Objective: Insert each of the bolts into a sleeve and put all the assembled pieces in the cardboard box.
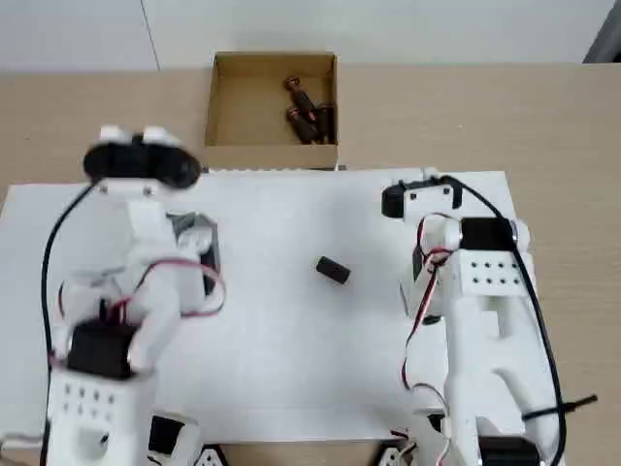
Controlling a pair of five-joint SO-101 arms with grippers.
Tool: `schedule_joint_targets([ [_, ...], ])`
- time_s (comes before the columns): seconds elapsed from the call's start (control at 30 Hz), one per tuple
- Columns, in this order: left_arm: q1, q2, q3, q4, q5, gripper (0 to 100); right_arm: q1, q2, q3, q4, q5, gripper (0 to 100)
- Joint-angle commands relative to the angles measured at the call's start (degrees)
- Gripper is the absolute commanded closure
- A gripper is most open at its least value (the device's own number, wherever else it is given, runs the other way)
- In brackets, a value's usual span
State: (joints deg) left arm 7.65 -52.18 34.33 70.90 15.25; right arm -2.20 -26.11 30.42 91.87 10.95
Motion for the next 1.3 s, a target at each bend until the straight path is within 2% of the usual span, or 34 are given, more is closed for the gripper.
schedule_joint_targets([
  [0.0, -0.3, 7.3, -6.6, 0.1, 2.5, 99, 0.3, -4.5, 0.9, -1.0, 0.2, 99.5],
  [0.2, -1.7, 16.1, -10.2, -1.1, 9.4, 99, 6.1, -7.9, 1.6, -2.2, -4.0, 99.5],
  [0.43, -10.1, 28.3, -13.1, -5.8, 18.8, 99, 12.7, -8.3, 1.8, -2.2, -4.1, 99.5],
  [0.67, -13.9, 41.4, -20.2, -5.5, 28.0, 99, 13.9, -8.3, 1.8, -3.8, -4.1, 99.5],
  [0.87, -13.6, 48.5, -22.5, -5.5, 32.1, 99, 13.7, -8.3, 1.8, -4.8, -4.2, 99.5],
  [1.27, -15.3, 57.2, -27.8, -5.5, 33.7, 98, 13.6, -7.8, 1.8, -6.3, -4.2, 99.5],
])
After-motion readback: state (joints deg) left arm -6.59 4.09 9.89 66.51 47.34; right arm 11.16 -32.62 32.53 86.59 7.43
